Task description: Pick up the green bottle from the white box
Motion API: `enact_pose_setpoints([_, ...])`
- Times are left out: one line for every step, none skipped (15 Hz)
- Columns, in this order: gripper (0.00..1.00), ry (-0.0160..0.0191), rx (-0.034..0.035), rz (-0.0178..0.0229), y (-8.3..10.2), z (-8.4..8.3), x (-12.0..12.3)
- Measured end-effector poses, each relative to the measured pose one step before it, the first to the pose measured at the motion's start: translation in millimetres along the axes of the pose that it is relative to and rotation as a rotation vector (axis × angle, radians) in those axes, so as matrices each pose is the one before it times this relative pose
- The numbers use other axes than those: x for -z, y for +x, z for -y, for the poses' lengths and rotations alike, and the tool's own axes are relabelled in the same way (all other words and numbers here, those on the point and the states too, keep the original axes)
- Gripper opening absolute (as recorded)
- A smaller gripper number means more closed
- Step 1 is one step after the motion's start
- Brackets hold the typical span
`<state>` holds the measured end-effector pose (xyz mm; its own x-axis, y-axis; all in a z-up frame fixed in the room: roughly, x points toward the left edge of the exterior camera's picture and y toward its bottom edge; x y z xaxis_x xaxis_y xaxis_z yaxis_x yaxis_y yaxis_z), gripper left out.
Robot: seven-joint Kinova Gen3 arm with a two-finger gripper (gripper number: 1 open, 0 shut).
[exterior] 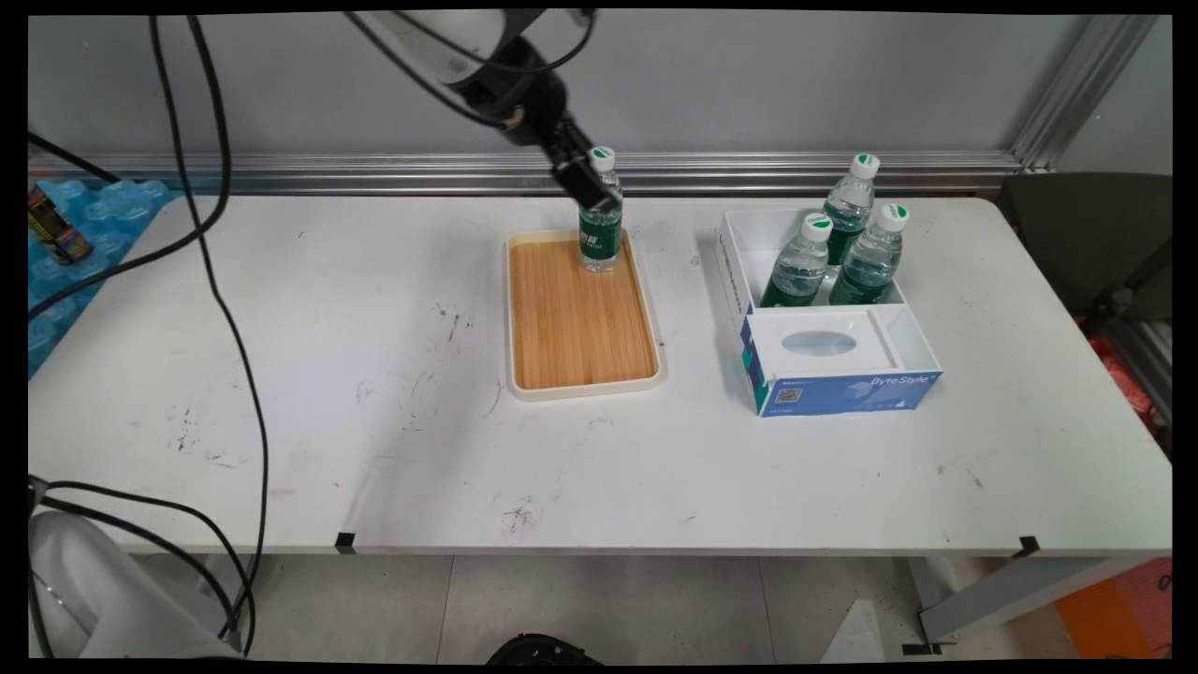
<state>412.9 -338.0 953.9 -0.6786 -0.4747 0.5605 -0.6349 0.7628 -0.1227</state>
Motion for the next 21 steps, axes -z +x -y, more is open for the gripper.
enact_pose_setpoints([1.00,-0.00598,-0.00468,-0.01378,10.70,-7.12,-2.15])
enact_pose_setpoints([1.00,-0.00734,-0.00321,-0.01572,11.28,-6.86,-4.42])
enact_pose_setpoints([1.00,-0.00944,0.00046,-0.01333,10.58,-5.85,-7.22])
enact_pose_setpoints([1.00,-0.00923,0.00385,-0.00872,7.97,-4.39,-8.23])
enact_pose_setpoints([1.00,-0.01205,0.00740,-0.01041,7.95,-4.42,-11.21])
enact_pose_setpoints([1.00,-0.01226,0.00324,-0.00953,7.31,-3.66,-12.05])
enact_pose_setpoints([1.00,-0.01362,0.00059,-0.00769,6.57,-3.22,-14.83])
enact_pose_setpoints([1.00,-0.00805,-0.00198,-0.00327,3.11,-1.35,-9.61])
enact_pose_setpoints([1.00,-0.00676,-0.00263,-0.00165,2.37,-0.98,-7.84])
enact_pose_setpoints([1.00,-0.01170,-0.00668,-0.00104,3.73,-1.46,-14.48])
enact_pose_setpoints([1.00,-0.00820,-0.00577,-0.00107,3.02,-0.70,-12.21])
enact_pose_setpoints([1.00,-0.00809,-0.00553,-0.00075,3.02,-0.44,-13.93])
enact_pose_setpoints([1.00,-0.00618,-0.00401,-0.00210,2.87,0.17,-13.35])
enact_pose_setpoints([1.00,-0.00643,-0.00433,-0.00289,3.16,0.18,-12.85])
enact_pose_setpoints([1.00,-0.00462,-0.00367,-0.00250,2.44,0.42,-10.26])
enact_pose_setpoints([1.00,-0.00399,-0.00393,-0.00205,2.12,0.89,-10.88])
enact_pose_setpoints([1.00,-0.00251,-0.00433,-0.00108,1.88,1.07,-10.02])
enact_pose_setpoints([1.00,-0.00112,-0.00345,0.00004,1.19,1.18,-8.10])
enact_pose_setpoints([1.00,-0.00120,-0.00371,0.00124,0.72,1.24,-7.98])
enact_pose_setpoints([1.00,-0.00207,-0.00439,0.00178,0.55,0.97,-7.43])
enact_pose_setpoints([1.00,-0.00232,-0.00448,0.00211,0.38,0.88,-6.64])
